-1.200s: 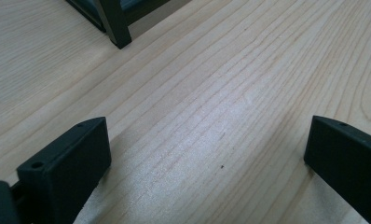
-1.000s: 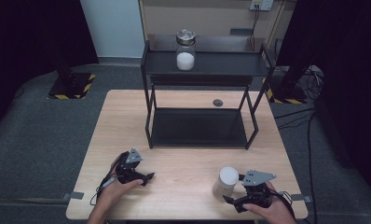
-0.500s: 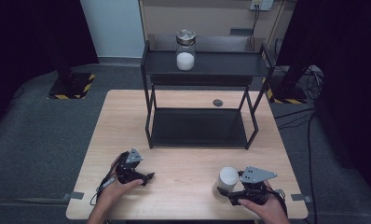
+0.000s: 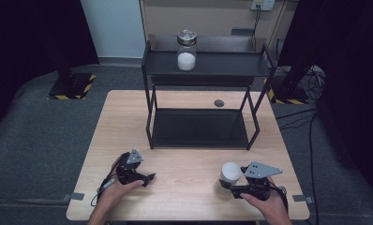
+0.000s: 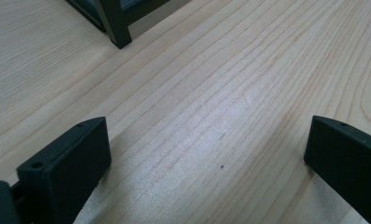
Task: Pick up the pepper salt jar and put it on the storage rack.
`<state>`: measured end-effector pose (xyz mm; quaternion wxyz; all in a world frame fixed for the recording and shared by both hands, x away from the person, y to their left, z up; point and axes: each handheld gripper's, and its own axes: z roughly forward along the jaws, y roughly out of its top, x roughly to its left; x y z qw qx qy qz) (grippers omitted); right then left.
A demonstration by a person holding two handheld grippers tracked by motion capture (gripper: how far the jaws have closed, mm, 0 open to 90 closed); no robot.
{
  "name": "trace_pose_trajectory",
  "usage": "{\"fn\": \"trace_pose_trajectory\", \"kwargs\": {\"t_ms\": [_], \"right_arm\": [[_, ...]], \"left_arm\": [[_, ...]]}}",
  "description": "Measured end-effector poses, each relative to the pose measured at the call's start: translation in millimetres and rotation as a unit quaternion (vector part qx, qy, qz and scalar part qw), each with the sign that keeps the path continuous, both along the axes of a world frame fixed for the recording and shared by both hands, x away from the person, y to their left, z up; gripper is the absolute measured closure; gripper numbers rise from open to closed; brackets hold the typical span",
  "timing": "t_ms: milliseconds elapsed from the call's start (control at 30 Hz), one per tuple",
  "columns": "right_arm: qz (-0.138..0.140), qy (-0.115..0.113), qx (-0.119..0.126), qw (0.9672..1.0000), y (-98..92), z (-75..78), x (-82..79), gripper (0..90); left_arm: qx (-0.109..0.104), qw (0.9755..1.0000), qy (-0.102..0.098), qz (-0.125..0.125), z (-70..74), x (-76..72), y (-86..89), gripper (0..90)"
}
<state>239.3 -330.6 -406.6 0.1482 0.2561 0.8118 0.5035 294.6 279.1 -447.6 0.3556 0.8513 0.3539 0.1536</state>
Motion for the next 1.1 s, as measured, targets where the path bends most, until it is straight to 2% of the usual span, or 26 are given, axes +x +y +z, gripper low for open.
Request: {"fn": "trace_pose_trajectory", "kwargs": {"t_ms": [167, 500, 733, 1100], "right_arm": [[-0.011, 0.001, -0.008, 0.9999, 0.4, 6.0, 16.7, 35.4], [-0.043, 0.009, -0.007, 0.999, -0.1, 4.8, 40.0, 35.4], [-0.048, 0.013, -0.001, 0.9987, 0.9, 6.7, 51.5, 35.4], [-0.041, 0.011, -0.01, 0.999, 6.0, 24.3, 65.2, 35.4]], "left_arm": [[0.0, 1.0, 0.0, 0.0, 0.0, 0.0, 0.0, 0.0], [0.0, 1.0, 0.0, 0.0, 0.0, 0.1, -0.1, 0.0], [0.0, 1.0, 0.0, 0.001, 0.1, -0.1, -0.5, 0.0], [0.0, 1.0, 0.0, 0.002, 0.0, -0.3, -0.8, 0.0]]}}
